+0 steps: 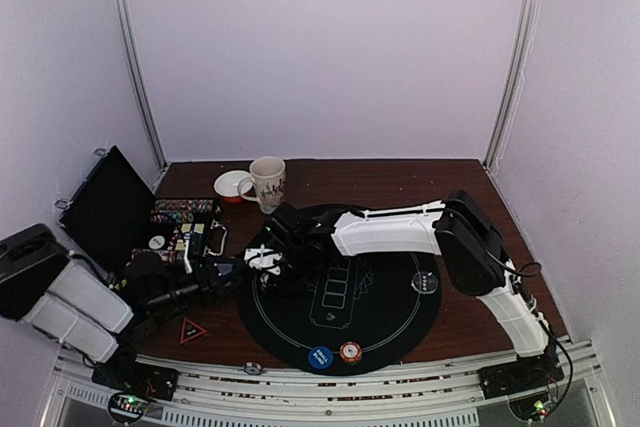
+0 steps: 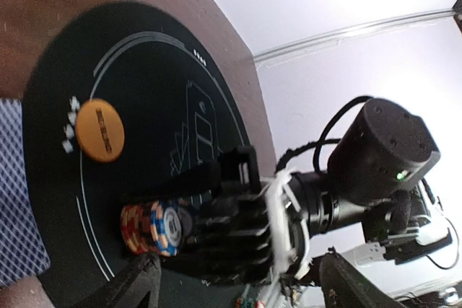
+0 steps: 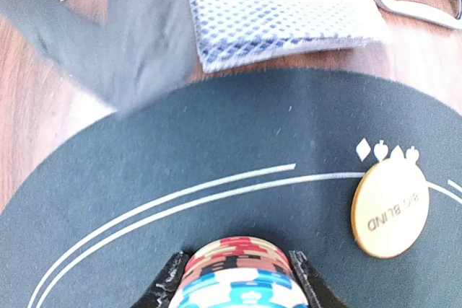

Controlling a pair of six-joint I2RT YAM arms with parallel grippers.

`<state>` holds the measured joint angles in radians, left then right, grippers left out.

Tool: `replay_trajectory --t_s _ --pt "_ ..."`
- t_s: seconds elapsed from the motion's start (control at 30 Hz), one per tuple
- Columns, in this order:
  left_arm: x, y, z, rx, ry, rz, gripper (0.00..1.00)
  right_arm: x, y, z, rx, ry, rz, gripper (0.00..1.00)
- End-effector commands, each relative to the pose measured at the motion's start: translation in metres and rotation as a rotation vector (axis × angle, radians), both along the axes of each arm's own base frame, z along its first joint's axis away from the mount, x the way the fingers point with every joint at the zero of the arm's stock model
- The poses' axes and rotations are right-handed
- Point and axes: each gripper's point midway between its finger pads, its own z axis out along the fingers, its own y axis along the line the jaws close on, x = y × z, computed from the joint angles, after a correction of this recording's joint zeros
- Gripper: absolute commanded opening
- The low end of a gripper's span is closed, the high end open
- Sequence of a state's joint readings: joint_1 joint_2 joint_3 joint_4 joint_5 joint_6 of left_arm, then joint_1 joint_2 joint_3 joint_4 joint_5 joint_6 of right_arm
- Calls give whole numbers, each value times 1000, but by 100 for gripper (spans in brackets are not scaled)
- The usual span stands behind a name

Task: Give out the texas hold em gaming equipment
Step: Place the poker chips pile in the big blind area.

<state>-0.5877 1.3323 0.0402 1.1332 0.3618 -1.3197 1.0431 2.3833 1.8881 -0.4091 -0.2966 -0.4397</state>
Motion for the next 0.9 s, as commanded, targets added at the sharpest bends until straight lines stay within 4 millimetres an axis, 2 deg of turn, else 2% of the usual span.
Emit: replay_trajectory --t_s 0.0,0.1,0.17,0.3,0.57,0.77,0.87 --pt "18 36 -7 336 -3 150 79 5 -4 -39 -83 0 -43 0" --pt "19 71 17 342 -6 265 79 6 1 -40 -66 6 -44 0" --pt "16 88 17 359 14 305 78 5 3 -41 -57 10 -42 0" --pt "16 94 24 406 14 313 78 9 4 -46 -77 -15 -57 0" --pt "43 92 58 603 -27 280 80 5 2 -68 -145 -12 -66 0" --pt "41 98 49 668 12 280 80 0 -6 -78 -202 -35 -59 0" --pt "40 100 48 678 15 284 81 -2 -13 -81 -249 -54 -57 9"
